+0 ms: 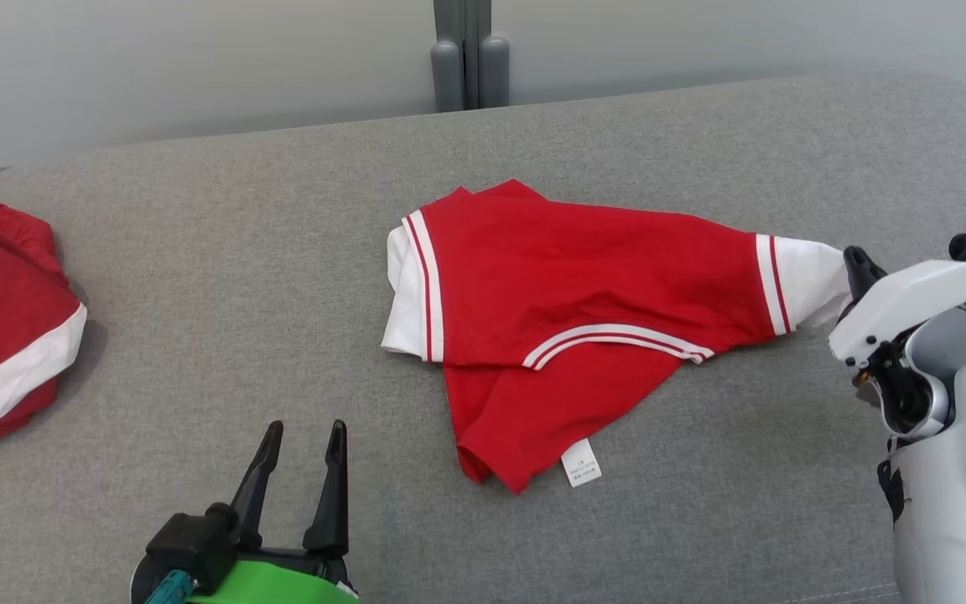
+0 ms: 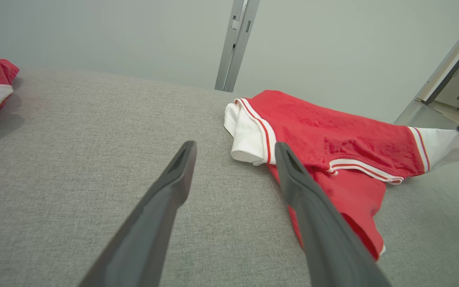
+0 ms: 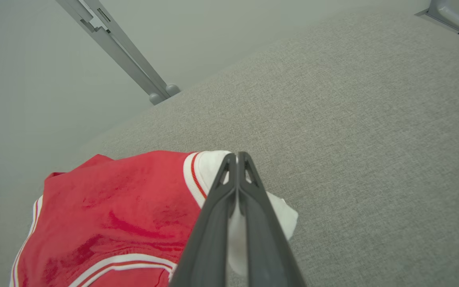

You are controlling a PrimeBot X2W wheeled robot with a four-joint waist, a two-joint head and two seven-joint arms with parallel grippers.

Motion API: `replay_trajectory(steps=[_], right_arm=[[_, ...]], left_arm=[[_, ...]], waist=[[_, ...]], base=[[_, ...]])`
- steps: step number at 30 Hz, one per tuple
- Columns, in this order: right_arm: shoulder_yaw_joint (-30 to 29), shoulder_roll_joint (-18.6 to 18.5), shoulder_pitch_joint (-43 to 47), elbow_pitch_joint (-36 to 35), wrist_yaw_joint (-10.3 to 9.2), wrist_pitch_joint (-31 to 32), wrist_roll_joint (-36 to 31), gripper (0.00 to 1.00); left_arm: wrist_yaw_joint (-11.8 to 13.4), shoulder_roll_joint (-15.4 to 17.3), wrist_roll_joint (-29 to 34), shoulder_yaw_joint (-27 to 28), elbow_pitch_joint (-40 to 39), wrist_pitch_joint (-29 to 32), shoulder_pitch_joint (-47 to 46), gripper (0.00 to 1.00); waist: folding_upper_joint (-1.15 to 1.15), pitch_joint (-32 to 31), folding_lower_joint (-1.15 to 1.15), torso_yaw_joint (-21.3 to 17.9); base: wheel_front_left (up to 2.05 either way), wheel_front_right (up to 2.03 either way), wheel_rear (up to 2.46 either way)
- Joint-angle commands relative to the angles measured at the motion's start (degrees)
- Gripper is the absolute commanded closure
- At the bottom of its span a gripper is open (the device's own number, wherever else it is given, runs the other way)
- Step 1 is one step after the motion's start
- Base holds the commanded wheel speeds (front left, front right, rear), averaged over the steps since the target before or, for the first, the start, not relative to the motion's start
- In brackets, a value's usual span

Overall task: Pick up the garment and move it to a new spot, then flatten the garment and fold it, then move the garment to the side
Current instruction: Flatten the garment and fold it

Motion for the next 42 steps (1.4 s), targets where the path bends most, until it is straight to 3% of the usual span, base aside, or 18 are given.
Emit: replay_trajectory(steps=[1, 8, 11, 17, 23, 26, 29, 33, 37, 42], right_arm=[[-0.4, 0.0, 0.4, 2.0, 0.00, -1.7, -0.3, 1.00], [-0.4, -0.1, -1.9, 11.9, 0.00, -11.4, -2.6, 0.97], [0.3, -0.1, -2.0, 13.2, 0.00, -15.9, -5.7, 0.00], [1.1, -0.1, 0.3, 10.6, 0.00, -26.2, -16.2, 0.00], [3.3, -0.1, 5.0, 3.5, -0.01, -34.0, -20.1, 0.00], [5.5, 0.0, 9.0, -2.8, 0.00, -35.2, -21.0, 0.00], [8.2, -0.1, 14.7, -14.4, -0.01, -35.2, -21.2, 0.00], [10.4, -0.1, 22.7, -24.6, -0.04, -35.2, -21.5, 0.00], [11.4, 0.0, 29.5, -29.2, -0.04, -35.2, -20.6, 0.00], [11.6, -0.1, 34.5, -30.0, -0.05, -35.2, -21.0, 0.00]], left_arm=[[-0.1, 0.1, 0.7, -0.1, 0.3, 0.0, -0.9, 0.00], [-0.1, 0.1, 1.7, -0.1, 0.5, 0.0, -0.9, 0.00], [-0.1, 0.1, 1.9, 0.3, 0.5, 0.0, -0.4, 0.00], [-0.1, 0.1, 1.8, 0.4, 0.3, 0.0, 0.7, 0.00], [-0.1, 0.1, 1.4, 0.1, -0.1, 0.0, 1.9, 0.00], [-0.1, 0.1, 1.4, 0.2, -0.3, 0.0, 2.4, 0.00], [-0.1, 0.1, 1.4, 0.3, -0.5, 0.0, 2.9, 0.00], [-0.1, 0.1, 1.5, 0.2, -0.7, 0.0, 3.4, 0.00], [-0.1, 0.1, 1.7, 0.0, -0.8, 0.0, 4.2, 0.00], [-0.1, 0.1, 1.8, -0.2, -0.9, 0.0, 5.5, 0.00]], waist=[[0.00, 0.5, 0.00, -0.3], [0.00, 0.8, 0.00, -0.3], [0.00, 0.6, 0.00, -0.4], [0.00, -0.2, 0.00, -0.8], [0.00, -0.6, 0.00, -1.5], [0.00, -0.8, 0.00, -1.8], [0.00, -0.9, 0.00, -2.0], [0.00, -1.4, 0.00, -2.0], [0.00, -2.3, 0.00, -1.8], [0.00, -3.3, 0.00, -1.9]], base=[[0.00, 0.00, 0.00], [0.00, 0.00, 0.00], [0.00, 0.00, 0.00], [0.00, 0.00, 0.00], [0.00, 0.00, 0.00], [0.00, 0.00, 0.00], [0.00, 0.00, 0.00], [0.00, 0.00, 0.00], [0.00, 0.00, 0.00], [0.00, 0.00, 0.00]])
